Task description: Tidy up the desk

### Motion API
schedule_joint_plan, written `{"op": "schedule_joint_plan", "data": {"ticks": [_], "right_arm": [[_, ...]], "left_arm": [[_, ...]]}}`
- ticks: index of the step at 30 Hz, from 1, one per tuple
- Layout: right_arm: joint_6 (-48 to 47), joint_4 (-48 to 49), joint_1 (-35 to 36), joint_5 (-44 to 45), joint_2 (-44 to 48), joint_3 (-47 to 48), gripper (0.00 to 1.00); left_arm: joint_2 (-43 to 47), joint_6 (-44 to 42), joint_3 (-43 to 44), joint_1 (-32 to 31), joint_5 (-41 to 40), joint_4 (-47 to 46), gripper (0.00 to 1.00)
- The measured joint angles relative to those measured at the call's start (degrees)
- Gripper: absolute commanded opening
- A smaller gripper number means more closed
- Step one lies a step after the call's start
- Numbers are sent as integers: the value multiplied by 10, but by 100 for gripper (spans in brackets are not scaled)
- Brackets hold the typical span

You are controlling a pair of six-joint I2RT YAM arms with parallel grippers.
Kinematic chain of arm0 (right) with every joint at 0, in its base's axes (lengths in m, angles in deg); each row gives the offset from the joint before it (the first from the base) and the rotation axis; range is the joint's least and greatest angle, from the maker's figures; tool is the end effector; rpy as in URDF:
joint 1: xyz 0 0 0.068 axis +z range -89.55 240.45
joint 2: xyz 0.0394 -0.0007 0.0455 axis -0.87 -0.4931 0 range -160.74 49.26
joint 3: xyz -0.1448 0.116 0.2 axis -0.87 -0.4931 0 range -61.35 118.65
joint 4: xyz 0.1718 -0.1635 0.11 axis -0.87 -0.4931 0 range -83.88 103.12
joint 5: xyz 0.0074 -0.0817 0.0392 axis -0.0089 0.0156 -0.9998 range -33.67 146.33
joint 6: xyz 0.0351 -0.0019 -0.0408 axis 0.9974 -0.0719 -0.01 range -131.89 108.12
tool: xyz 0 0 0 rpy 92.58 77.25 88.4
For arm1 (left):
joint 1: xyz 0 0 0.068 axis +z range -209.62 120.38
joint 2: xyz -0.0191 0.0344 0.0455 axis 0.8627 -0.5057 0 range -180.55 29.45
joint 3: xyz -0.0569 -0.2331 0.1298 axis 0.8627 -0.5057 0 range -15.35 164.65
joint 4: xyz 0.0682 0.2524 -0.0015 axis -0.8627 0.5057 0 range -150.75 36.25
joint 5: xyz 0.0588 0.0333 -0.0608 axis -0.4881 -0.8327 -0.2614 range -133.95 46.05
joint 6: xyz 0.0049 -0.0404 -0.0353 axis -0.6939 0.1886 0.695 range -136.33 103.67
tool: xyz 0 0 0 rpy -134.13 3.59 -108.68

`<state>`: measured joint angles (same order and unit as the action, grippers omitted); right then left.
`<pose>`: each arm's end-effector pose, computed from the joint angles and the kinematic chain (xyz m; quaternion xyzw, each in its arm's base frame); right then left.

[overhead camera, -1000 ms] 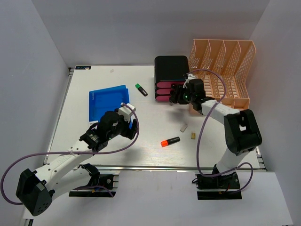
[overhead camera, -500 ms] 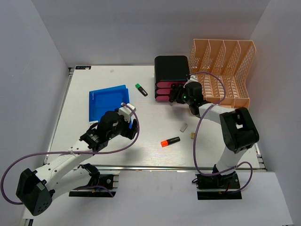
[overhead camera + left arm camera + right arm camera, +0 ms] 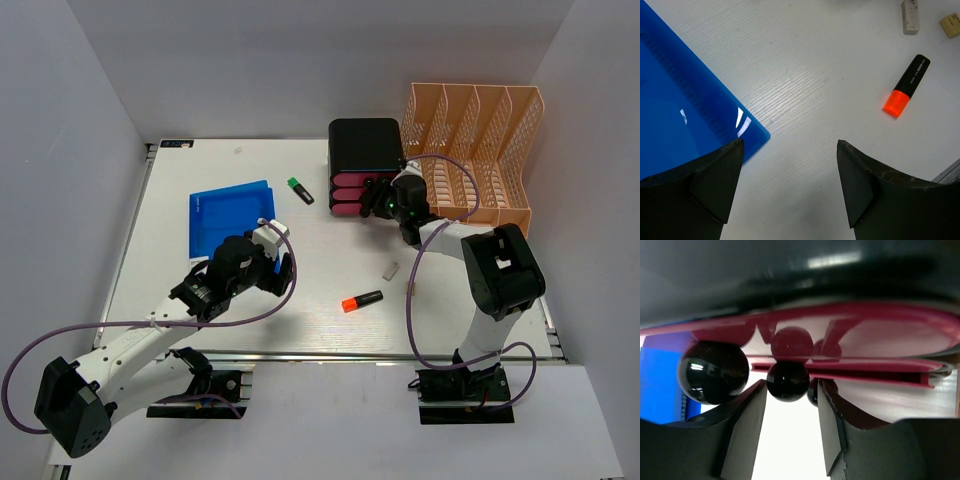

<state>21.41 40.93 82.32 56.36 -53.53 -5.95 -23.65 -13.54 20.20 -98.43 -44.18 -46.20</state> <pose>0.3635 0.1460 0.1947 0.0815 0.8129 0.2668 0.5112 0.1606 -0.1290 0.2498 0.2697 0.8324 -0.1702 0.4532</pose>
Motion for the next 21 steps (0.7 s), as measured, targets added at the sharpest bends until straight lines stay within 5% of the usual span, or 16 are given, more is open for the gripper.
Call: {"op": "schedule_joint_plan", "data": {"ticks": [6, 10, 12, 21], "right_arm": [[0, 11, 1, 6, 0, 0, 44], [-1, 14, 0, 6, 0, -1, 20], [-3, 20, 0, 6, 0, -4, 16], [-5, 63, 1, -4, 42, -75, 13]], "left_arm": [[-1, 0, 0, 0, 0, 0, 84], [-2, 0, 0, 0, 0, 0, 84], [-4, 0, 0, 0, 0, 0, 84], [-8, 0, 0, 0, 0, 0, 84]]}}
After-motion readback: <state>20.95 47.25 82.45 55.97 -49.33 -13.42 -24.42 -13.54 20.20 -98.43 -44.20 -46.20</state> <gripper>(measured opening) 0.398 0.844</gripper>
